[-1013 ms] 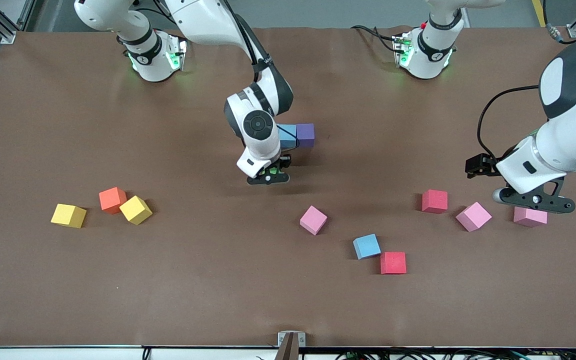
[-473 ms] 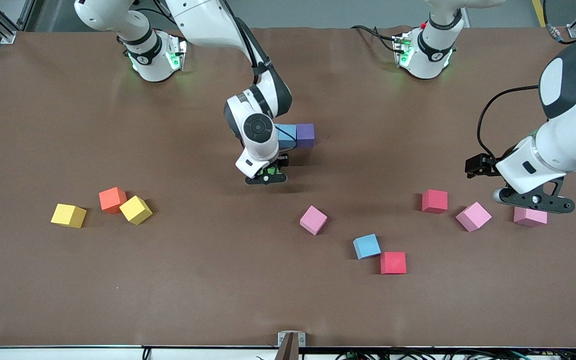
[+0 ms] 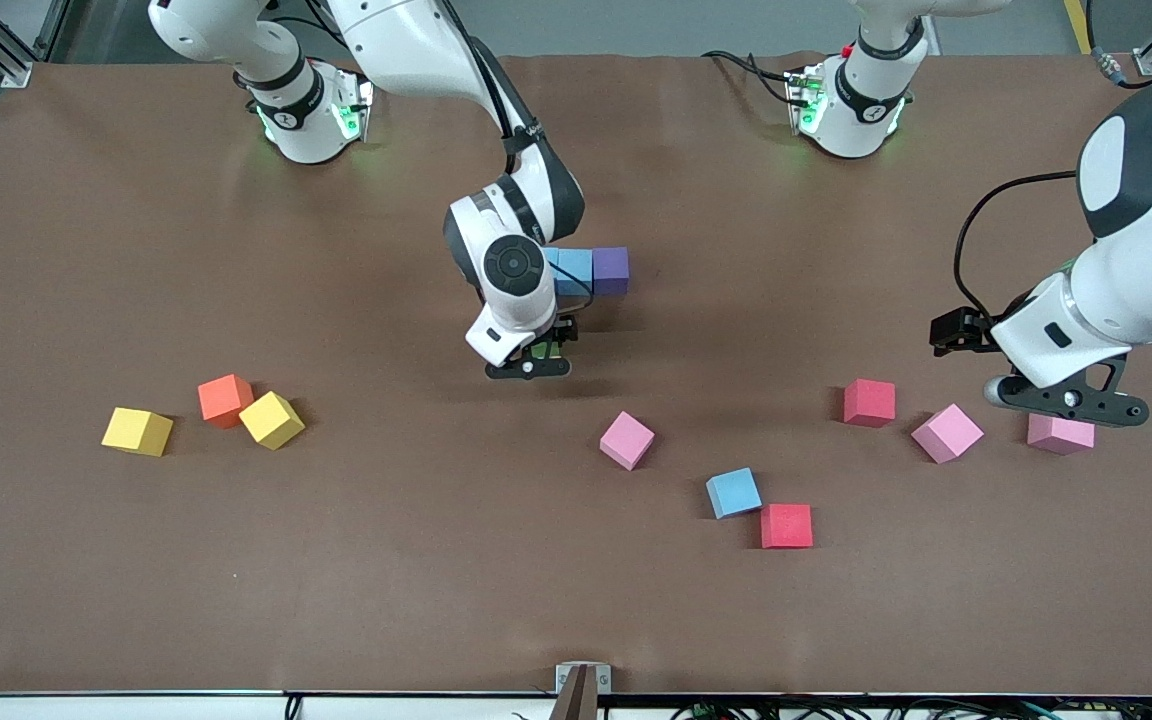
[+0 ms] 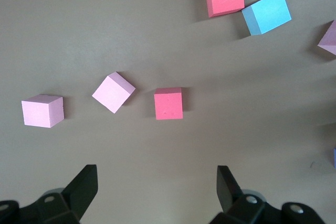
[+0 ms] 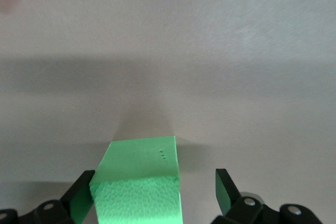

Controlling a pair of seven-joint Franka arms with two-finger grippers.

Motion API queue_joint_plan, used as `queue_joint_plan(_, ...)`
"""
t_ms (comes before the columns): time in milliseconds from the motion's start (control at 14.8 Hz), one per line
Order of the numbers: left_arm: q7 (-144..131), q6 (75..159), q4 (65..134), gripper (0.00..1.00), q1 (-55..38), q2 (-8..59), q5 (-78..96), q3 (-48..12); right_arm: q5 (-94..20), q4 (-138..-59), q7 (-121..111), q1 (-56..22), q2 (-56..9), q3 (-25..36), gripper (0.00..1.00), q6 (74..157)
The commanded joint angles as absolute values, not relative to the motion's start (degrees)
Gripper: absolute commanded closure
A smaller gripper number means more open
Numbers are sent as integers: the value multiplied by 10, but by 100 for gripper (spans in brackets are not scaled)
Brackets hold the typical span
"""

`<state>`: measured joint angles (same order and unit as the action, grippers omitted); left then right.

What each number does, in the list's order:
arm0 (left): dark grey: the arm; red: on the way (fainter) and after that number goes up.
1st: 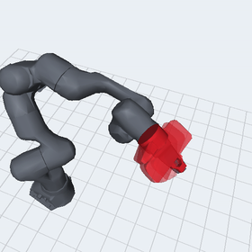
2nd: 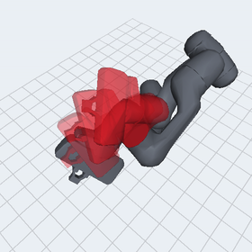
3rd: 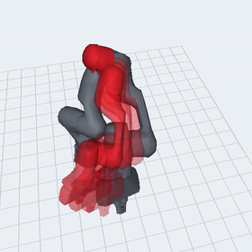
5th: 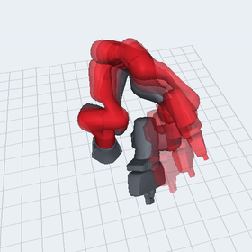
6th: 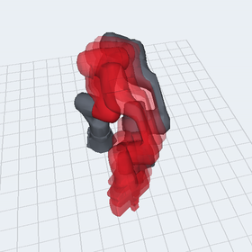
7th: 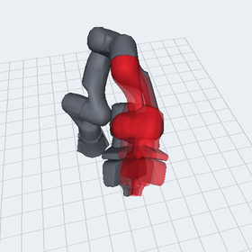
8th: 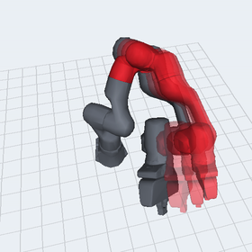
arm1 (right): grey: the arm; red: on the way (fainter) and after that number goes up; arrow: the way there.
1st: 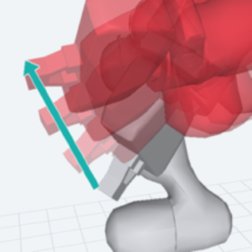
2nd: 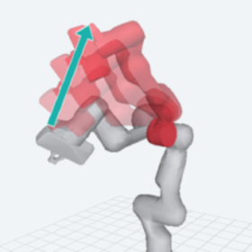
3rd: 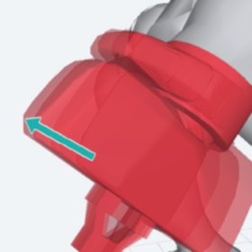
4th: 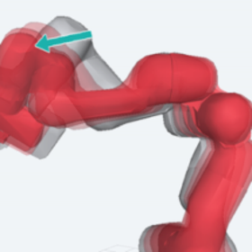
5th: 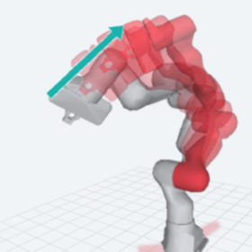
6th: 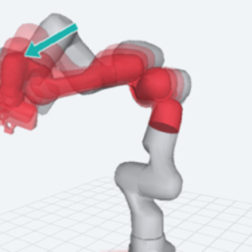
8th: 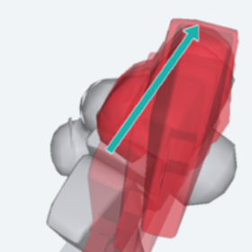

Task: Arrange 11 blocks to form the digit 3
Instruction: 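Lower the green cube below the purple cube, open the right gripper, then reach the right gripper to yellow while the left gripper reaches pink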

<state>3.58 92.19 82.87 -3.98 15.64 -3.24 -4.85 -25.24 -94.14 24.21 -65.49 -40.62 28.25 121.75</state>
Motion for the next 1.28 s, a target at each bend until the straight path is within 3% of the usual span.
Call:
queue_joint_plan(0, 39, 922, 838, 0, -40, 148, -33, -49, -262, -912, 248, -655, -397, 308, 0, 1157)
queue_joint_plan(338, 33, 938, 851, 0, -43, 155, -32, -49, -263, -902, 237, -631, -348, 347, 0, 1101)
queue_joint_plan(675, -48, 968, 847, 0, -70, 175, -30, -49, -255, -902, 8, -495, -316, 349, 0, 1040)
queue_joint_plan(945, -135, 1015, 846, 0, -103, 208, -7, -49, -254, -904, -131, -384, -321, 347, 0, 1063)
queue_joint_plan(1215, -277, 1075, 839, 0, -158, 268, 6, -49, -255, -929, -286, -343, -330, 345, 0, 1118)
